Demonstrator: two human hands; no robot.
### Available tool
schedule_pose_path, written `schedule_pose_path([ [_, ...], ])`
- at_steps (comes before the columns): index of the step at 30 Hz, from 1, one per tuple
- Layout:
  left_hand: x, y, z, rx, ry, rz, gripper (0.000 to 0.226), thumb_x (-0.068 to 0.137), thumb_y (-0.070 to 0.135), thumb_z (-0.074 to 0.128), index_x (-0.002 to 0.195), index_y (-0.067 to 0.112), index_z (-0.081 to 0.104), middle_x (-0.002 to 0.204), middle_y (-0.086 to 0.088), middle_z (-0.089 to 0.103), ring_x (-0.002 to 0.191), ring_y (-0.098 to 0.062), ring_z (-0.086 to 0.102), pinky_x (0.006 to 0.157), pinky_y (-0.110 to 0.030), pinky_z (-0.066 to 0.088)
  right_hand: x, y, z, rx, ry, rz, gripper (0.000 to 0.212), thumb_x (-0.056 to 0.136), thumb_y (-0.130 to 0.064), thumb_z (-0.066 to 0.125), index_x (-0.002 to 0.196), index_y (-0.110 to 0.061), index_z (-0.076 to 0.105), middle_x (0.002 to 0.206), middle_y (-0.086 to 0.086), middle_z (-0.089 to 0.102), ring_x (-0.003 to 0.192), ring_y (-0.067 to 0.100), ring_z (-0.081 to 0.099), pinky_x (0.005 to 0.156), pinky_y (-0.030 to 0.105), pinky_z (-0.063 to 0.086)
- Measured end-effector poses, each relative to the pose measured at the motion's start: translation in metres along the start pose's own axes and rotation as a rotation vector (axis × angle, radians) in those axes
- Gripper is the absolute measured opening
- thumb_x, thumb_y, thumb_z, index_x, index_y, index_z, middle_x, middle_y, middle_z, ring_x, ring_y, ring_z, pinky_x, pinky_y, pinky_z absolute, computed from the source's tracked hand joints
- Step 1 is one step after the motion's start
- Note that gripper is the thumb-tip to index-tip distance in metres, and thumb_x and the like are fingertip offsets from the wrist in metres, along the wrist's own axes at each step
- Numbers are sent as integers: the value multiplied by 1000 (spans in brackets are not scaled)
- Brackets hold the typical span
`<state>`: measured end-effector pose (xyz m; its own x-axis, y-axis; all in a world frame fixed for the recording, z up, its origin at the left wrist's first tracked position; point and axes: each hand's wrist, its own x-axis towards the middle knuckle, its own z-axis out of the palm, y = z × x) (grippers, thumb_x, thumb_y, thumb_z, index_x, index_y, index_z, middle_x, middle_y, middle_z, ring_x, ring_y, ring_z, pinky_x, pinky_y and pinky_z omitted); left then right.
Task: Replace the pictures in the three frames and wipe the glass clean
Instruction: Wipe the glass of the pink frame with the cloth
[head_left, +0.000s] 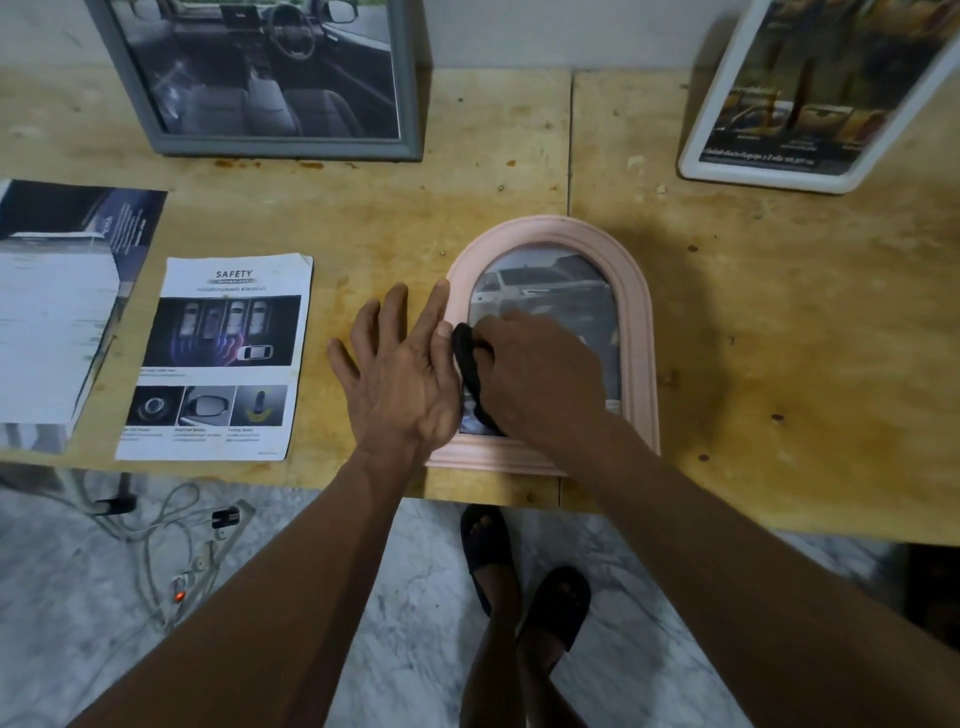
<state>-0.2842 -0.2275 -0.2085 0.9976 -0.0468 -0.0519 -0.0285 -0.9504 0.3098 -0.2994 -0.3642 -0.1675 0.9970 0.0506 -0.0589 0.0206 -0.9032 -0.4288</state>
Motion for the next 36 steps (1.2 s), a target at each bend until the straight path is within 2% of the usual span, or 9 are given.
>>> schedule_pose_path([
  [6, -1, 1, 0, -9, 3, -10, 48, 106, 47, 20, 154, 48, 25, 162, 4, 25, 150, -23, 12, 117, -62, 8, -37, -4, -3, 45, -46, -23, 23, 98, -34, 46, 98, -24, 67, 81, -6, 45, 77, 19, 50, 63, 31, 30],
  [12, -2, 2, -1, -20, 7, 2, 48, 106, 47, 22, 154, 45, 27, 162, 2, 26, 150, -24, 13, 117, -63, 9, -47, 21, -16, 7, -193, -50, 16, 96, -32, 52, 107, -29, 63, 84, -7, 48, 76, 18, 53, 54, 29, 36],
  [15, -1, 1, -1, -25, 20, 12, 47, 107, 46, 24, 153, 45, 29, 161, 2, 28, 149, -25, 15, 116, -64, 12, -51, 45, -28, -40, -269, -33, 16, 94, -26, 53, 106, -29, 63, 91, -7, 55, 77, 17, 56, 59, 35, 50],
  [18, -2, 1, -1, -23, 23, 18, 47, 107, 45, 25, 154, 44, 30, 161, 1, 28, 149, -25, 16, 115, -64, 14, -48, 55, -44, -200, -365, -27, 13, 94, -27, 53, 101, -25, 63, 91, -3, 60, 70, 16, 56, 50, 29, 44],
  [20, -2, 0, -2, -17, 21, 14, 48, 107, 46, 24, 154, 43, 29, 161, 2, 28, 149, -25, 15, 115, -64, 13, -38, 57, -59, -246, -407, 8, 22, 95, -35, 49, 102, -22, 66, 92, 1, 64, 72, 19, 59, 54, 28, 47],
  [23, -2, 0, -1, -22, 14, 10, 48, 107, 46, 23, 154, 44, 27, 162, 2, 26, 150, -24, 13, 116, -64, 11, -8, 64, -76, -108, -184, 110, 24, 98, -36, 49, 109, -20, 63, 98, 2, 60, 81, 19, 54, 67, 31, 43],
  [26, -2, 0, -1, -21, 17, 18, 47, 107, 46, 23, 154, 45, 26, 162, 1, 26, 150, -25, 13, 116, -64, 11, 32, 66, -68, -41, 41, 49, 25, 101, -30, 44, 115, -16, 59, 100, 2, 48, 90, 19, 45, 74, 32, 36],
  [31, -1, -1, 1, -13, 24, 9, 48, 107, 47, 22, 154, 45, 26, 162, 2, 26, 150, -24, 14, 116, -63, 11, 45, 69, -26, -157, -30, -113, 33, 102, -26, 42, 130, -21, 59, 124, 4, 53, 116, 28, 41, 91, 44, 41],
  [36, -1, 0, 1, -19, 23, 4, 48, 107, 47, 22, 154, 45, 26, 162, 2, 26, 150, -24, 14, 116, -64, 11, 35, 84, -15, -248, -25, -141, 35, 92, -24, 50, 125, -16, 60, 122, 4, 56, 115, 31, 45, 96, 46, 42],
])
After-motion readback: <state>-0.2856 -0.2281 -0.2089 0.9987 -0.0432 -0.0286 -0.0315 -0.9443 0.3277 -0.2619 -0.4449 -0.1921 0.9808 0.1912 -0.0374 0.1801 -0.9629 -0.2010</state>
